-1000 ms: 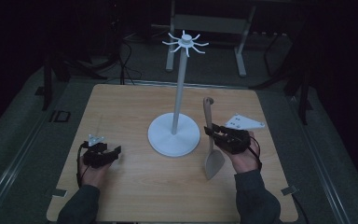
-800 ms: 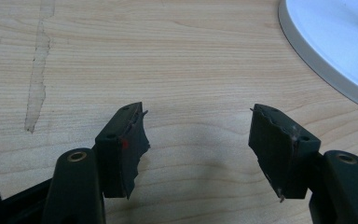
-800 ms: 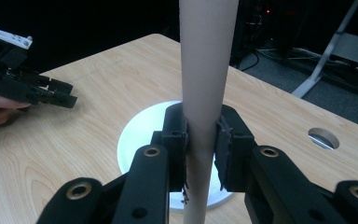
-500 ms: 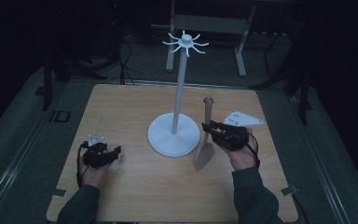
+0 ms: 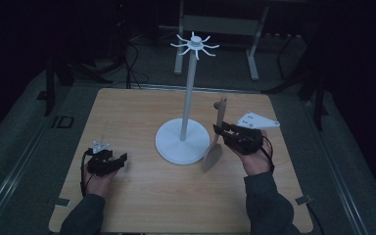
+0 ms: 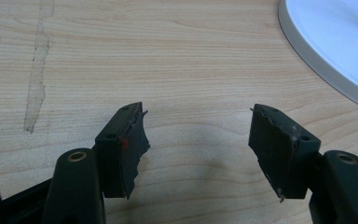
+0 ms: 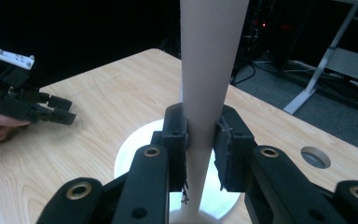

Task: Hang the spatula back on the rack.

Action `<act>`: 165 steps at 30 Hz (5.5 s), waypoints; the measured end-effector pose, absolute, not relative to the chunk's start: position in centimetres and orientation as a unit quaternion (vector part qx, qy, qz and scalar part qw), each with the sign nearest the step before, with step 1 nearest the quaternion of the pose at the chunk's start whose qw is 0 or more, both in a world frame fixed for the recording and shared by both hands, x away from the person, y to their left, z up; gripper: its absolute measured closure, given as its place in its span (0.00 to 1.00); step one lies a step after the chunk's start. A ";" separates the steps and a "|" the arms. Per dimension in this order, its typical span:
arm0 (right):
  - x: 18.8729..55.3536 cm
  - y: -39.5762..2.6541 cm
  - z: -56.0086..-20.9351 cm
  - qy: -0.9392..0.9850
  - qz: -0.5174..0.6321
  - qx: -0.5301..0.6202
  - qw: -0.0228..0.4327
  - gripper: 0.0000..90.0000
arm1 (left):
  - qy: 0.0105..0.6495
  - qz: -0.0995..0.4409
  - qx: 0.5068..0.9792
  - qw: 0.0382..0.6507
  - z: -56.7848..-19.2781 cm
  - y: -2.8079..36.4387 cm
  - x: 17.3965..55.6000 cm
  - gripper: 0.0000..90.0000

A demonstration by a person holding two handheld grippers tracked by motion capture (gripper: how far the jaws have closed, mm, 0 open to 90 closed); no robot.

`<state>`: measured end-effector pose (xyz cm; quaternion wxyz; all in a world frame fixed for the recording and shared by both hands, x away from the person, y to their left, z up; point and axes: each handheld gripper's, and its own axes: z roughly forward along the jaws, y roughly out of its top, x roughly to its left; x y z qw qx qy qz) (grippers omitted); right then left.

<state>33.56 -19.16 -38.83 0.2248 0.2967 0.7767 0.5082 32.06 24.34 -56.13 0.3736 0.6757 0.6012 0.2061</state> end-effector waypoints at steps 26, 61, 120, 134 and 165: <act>34.4 -19.2 -36.0 0.763 0.530 0.289 0.230 0.84 | 0.602 0.206 0.674 0.375 -56.1 24.4 32.0 0.40; 36.2 -18.9 -33.7 0.765 0.529 0.291 0.226 0.84 | 0.603 0.207 0.673 0.376 -56.1 24.4 32.0 0.40; 38.6 -17.4 -30.5 0.781 0.511 0.281 0.225 0.84 | 0.604 0.206 0.671 0.377 -56.1 24.5 32.1 0.40; 39.2 -16.2 -30.2 0.786 0.504 0.284 0.218 0.84 | 0.606 0.206 0.667 0.380 -56.1 24.6 32.1 0.40; 40.1 -15.0 -30.3 0.793 0.488 0.295 0.214 0.84 | 0.603 0.206 0.671 0.380 -56.0 24.5 32.1 0.40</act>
